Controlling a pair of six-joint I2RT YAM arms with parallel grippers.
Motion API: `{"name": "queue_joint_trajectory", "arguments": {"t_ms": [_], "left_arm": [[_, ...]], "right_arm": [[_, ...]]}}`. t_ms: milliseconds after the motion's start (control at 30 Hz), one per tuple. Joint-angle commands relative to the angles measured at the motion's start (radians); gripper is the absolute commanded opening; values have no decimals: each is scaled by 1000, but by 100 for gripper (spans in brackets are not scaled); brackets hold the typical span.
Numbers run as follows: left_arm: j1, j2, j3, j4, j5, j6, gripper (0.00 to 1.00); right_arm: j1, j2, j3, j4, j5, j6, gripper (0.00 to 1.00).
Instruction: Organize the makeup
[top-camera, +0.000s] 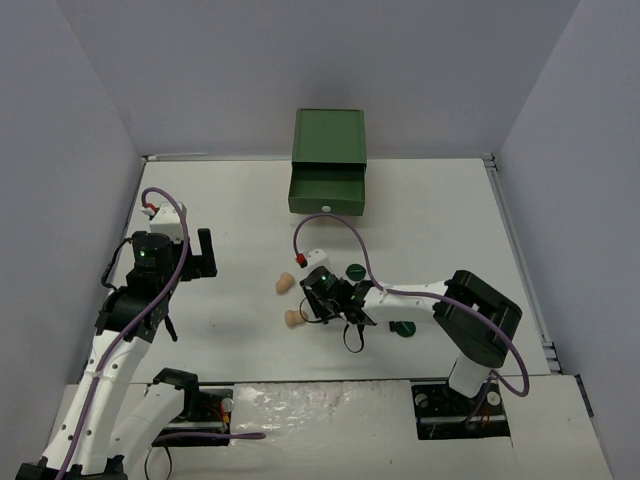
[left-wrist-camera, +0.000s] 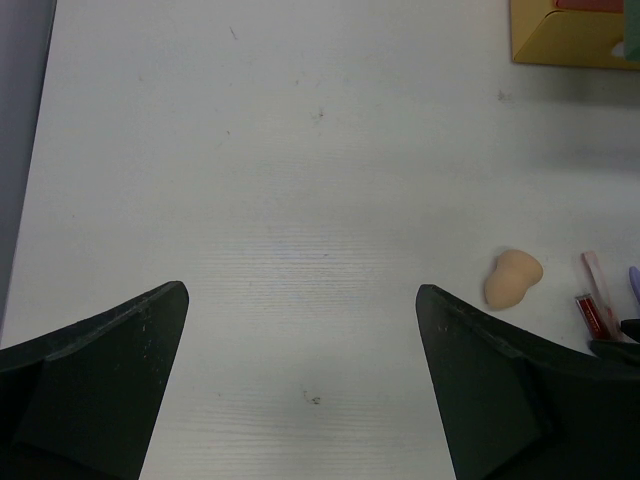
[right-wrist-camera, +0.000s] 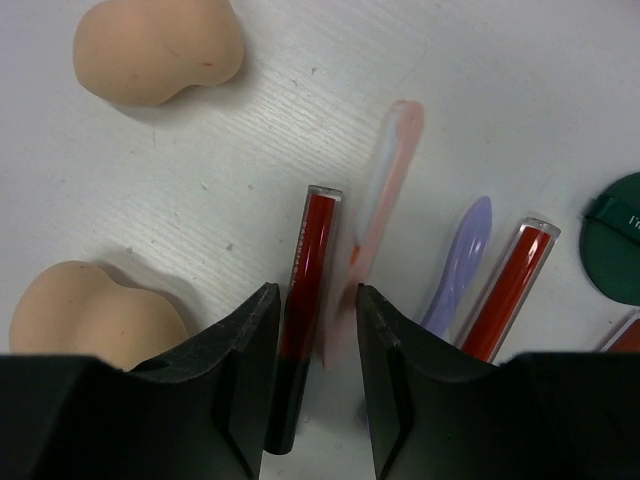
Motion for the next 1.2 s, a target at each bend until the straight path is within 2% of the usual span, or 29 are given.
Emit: {"name": "queue_joint_trajectory", "arguments": {"t_ms": [0, 300, 567, 800, 1167], "left_arm": [[6, -5, 37, 45, -3, -13, 97], [6, -5, 39, 45, 1, -14, 97], [6, -3, 39, 45, 1, -15, 97], [4, 2, 39, 45, 2, -15, 97], [4, 2, 39, 45, 2, -14, 97]], "right_arm": [[17, -22, 36, -74, 67, 33, 37], [47, -80, 28, -125, 121, 65, 46], [67, -80, 59, -163, 107, 105, 45], [69, -73, 55, -203, 68, 148, 32], [71, -44, 62, -231, 21, 159, 20]]}}
